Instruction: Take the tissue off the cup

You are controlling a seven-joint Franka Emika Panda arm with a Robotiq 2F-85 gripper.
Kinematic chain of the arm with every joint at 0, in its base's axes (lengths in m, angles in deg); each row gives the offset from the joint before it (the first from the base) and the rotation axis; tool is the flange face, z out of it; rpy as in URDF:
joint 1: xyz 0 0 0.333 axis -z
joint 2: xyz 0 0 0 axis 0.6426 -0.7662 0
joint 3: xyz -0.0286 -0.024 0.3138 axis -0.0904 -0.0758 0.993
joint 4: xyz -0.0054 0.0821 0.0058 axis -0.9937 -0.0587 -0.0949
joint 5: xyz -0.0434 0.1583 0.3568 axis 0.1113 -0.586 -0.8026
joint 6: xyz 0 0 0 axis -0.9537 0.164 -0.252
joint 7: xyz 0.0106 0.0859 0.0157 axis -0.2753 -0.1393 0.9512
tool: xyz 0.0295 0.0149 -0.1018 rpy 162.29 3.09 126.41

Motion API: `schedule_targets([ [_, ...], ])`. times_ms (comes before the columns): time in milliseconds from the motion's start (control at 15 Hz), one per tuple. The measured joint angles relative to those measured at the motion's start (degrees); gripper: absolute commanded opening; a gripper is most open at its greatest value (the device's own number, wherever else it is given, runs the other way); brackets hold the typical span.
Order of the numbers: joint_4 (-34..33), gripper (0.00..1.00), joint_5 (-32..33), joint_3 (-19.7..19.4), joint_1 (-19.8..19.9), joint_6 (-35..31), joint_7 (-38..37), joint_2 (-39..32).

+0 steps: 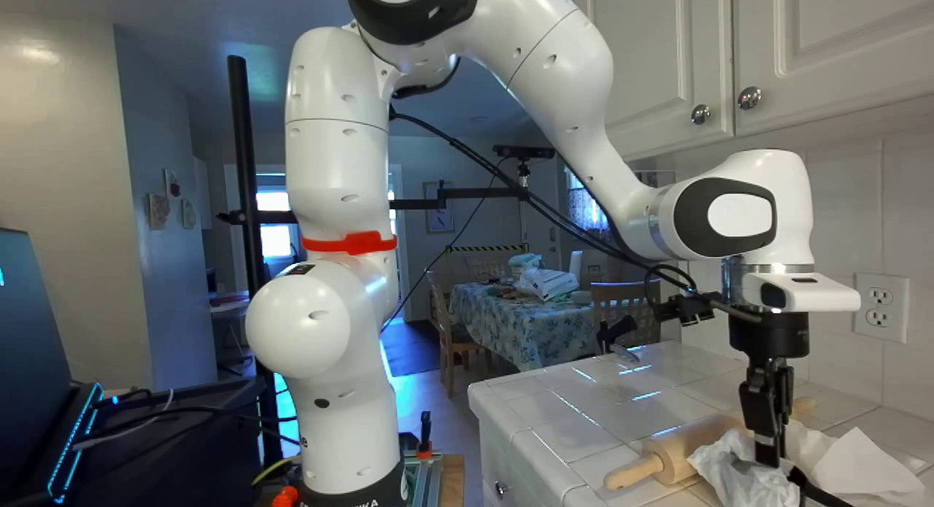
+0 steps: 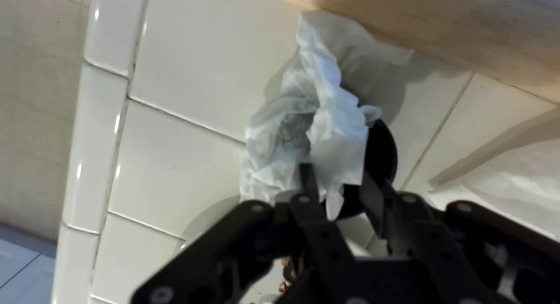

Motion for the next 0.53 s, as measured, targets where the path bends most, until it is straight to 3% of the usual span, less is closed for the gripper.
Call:
schedule_targets([
  [533, 0.31, 0.00, -1.31, -0.53, -0.26, 0.61, 0.00, 2.10],
])
